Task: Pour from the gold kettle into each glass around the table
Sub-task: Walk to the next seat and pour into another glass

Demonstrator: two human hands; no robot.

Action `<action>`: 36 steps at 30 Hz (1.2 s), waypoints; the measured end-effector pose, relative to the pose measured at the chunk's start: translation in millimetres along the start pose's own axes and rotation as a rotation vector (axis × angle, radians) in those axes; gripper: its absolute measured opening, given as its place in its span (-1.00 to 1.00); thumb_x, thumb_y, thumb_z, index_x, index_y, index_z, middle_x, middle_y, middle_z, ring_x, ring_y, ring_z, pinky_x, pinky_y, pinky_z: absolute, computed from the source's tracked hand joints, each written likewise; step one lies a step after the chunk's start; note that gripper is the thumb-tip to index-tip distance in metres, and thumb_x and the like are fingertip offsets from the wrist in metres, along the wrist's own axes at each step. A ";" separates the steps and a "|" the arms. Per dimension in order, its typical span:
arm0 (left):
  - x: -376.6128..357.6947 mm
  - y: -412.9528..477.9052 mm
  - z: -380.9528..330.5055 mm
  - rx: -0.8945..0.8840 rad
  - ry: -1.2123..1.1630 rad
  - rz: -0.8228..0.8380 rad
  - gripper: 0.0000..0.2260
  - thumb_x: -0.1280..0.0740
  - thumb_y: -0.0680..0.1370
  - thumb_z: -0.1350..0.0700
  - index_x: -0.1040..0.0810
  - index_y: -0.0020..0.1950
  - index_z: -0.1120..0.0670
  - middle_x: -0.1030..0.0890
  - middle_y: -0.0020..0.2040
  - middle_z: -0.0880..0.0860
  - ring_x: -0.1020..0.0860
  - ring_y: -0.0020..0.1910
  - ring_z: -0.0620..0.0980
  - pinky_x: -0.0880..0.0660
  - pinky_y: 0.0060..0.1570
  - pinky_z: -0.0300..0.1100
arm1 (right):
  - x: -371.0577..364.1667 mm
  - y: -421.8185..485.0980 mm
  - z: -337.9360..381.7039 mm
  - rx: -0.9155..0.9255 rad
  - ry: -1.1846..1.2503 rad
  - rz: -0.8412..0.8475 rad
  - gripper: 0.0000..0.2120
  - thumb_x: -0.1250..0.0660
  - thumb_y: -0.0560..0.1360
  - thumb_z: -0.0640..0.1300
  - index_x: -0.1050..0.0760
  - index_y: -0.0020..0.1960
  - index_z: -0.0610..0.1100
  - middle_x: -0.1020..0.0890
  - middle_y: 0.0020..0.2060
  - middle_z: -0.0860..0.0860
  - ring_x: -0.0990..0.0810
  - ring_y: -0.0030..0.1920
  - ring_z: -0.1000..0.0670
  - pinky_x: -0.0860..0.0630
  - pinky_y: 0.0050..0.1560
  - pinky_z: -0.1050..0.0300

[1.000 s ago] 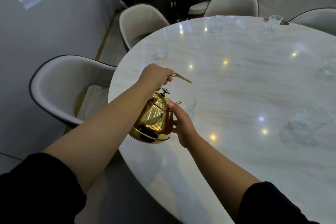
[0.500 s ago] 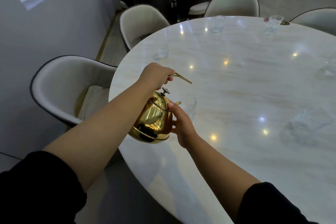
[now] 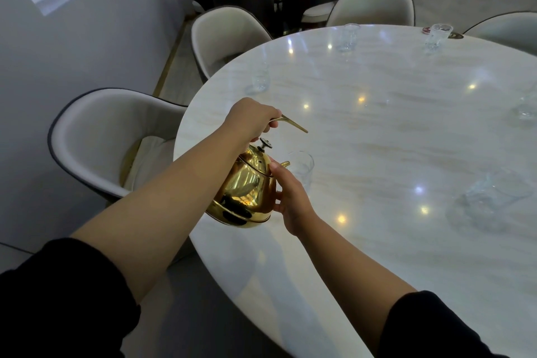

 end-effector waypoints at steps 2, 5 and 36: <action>-0.6 -0.2 -0.3 0.000 -0.001 0.001 -0.71 -0.28 0.55 0.10 -0.48 -0.35 0.15 -0.39 -0.40 0.04 -0.27 -0.45 -0.06 -0.24 -0.45 -0.28 | -0.2 -0.3 0.0 0.000 -0.001 0.001 -0.68 -0.28 0.31 0.27 -0.50 0.06 0.31 -0.39 0.38 -0.04 -0.31 0.40 -0.26 -0.39 0.29 -0.24; -1.1 -0.5 -0.7 0.002 0.005 0.002 -0.71 -0.28 0.55 0.10 -0.48 -0.36 0.15 -0.39 -0.41 0.03 -0.25 -0.46 -0.07 -0.24 -0.45 -0.29 | 0.6 0.5 -0.4 0.002 0.008 0.001 -0.69 -0.29 0.32 0.27 -0.51 0.05 0.31 -0.41 0.35 -0.02 -0.32 0.39 -0.25 -0.39 0.31 -0.26; 13.5 -44.9 85.4 -0.001 -0.466 -0.276 -0.65 -0.28 0.55 0.02 -0.44 -0.41 0.12 -0.41 -0.45 0.00 -0.33 -0.47 -0.11 -0.29 -0.40 -0.27 | 14.4 -6.7 -8.8 0.120 -0.309 0.056 -0.56 -0.37 0.50 0.03 -0.44 0.37 0.11 -0.48 0.28 0.07 -0.43 0.28 0.01 -0.46 0.14 0.20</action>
Point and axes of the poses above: each hand's wrist, its own y-axis towards the middle knuckle, its own x-axis out of the back of the hand, z = x × y, the point moved 5 cm from there along y, towards the middle knuckle
